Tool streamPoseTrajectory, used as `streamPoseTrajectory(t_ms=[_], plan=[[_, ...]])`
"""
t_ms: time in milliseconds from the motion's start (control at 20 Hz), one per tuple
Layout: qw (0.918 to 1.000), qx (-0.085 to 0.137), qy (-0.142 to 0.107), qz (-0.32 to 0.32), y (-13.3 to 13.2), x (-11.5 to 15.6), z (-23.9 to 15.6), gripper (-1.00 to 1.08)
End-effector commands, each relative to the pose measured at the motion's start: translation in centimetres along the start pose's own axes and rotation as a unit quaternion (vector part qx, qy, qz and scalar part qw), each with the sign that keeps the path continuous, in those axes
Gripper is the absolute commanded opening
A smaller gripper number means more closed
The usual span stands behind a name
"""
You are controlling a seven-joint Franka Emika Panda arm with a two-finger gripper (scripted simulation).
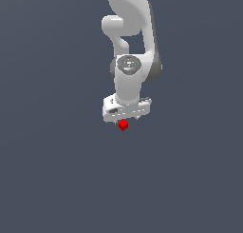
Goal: Pick up the red cube and move it to a goal position.
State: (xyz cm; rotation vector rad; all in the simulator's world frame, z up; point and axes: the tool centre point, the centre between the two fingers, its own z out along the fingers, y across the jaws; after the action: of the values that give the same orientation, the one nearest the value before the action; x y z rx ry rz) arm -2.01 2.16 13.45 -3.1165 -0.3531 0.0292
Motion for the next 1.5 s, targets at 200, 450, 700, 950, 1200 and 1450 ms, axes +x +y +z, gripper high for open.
streamPoseTrajectory(t_ms=[200, 450, 700, 950, 1200, 1450], plan=[[0.9967, -0.001, 0.003, -0.082, -0.3, -1.7, 3.9, 1.0], [0.9891, -0.002, 0.005, -0.147, -0.4, -3.0, 7.1, 1.0], [0.9808, -0.004, 0.007, -0.195, -0.2, -4.0, 9.5, 1.0], [0.9746, -0.005, 0.008, -0.224, 0.0, -4.5, 11.0, 1.0], [0.9723, -0.005, 0.008, -0.233, 0.1, -4.6, 11.5, 1.0], [0.9723, -0.005, 0.008, -0.233, 0.1, -4.6, 11.5, -1.0]])
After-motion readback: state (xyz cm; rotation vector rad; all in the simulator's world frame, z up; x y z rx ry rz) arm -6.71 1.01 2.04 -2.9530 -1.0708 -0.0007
